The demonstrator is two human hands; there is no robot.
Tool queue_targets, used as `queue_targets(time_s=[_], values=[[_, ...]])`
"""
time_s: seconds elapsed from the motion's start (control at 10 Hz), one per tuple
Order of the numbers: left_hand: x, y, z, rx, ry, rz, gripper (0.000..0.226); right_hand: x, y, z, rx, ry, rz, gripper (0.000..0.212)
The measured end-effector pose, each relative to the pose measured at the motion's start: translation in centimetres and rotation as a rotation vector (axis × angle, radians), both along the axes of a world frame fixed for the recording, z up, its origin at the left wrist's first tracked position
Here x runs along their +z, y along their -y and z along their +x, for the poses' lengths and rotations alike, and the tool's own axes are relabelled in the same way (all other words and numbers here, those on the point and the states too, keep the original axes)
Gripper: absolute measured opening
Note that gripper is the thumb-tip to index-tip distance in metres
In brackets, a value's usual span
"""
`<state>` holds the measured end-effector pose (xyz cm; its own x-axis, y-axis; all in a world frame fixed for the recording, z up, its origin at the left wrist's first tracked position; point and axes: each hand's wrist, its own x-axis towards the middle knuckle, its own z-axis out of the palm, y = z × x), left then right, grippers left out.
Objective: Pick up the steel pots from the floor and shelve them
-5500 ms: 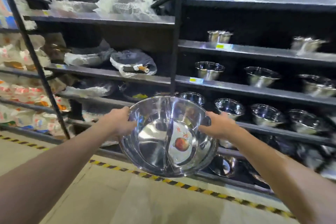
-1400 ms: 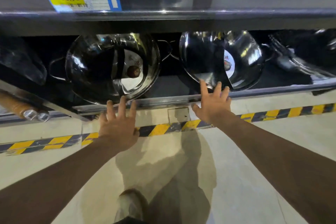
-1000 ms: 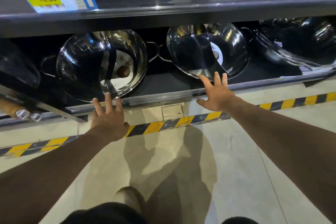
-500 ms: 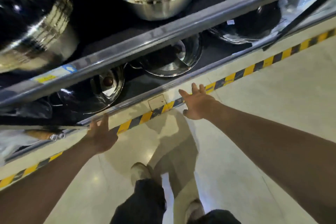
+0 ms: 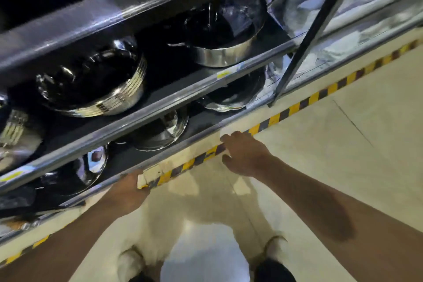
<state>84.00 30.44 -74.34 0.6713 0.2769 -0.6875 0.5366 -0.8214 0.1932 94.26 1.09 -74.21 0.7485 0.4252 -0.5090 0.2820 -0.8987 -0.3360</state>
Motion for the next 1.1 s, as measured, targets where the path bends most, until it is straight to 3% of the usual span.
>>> queue_targets(time_s=[0.2,0.3,0.4,0.6,0.9,1.1], values=[[4.0,12.4,9.9,0.012,0.091,-0.09,0.052,3.7,10.9,6.5,-0.038,0.022,-0.006,0.055],[3.9,15.5,16.1,-0.065,0.235,-0.122,0.057,3.7,13.1,11.2,-0.052,0.068,0.003,0.066],[2.6,16.7,22.7,-0.086,0.375,-0.072,0.067,2.3,12.9,17.0,-0.062,0.125,0.043,0.083],[0.1,15.2,31.2,-0.213,0.371,0.21,0.085,-1.0,9.5,26.7,-0.059,0.181,0.077,0.103],[-1.2,16.1,31.1,-0.219,0.366,0.21,0.085,-2.1,9.9,30.7,0.074,0.207,-0.003,0.107],[0.7,15.9,31.6,-0.245,0.249,0.161,0.091,-0.2,9.9,31.4,0.086,0.164,-0.01,0.102]])
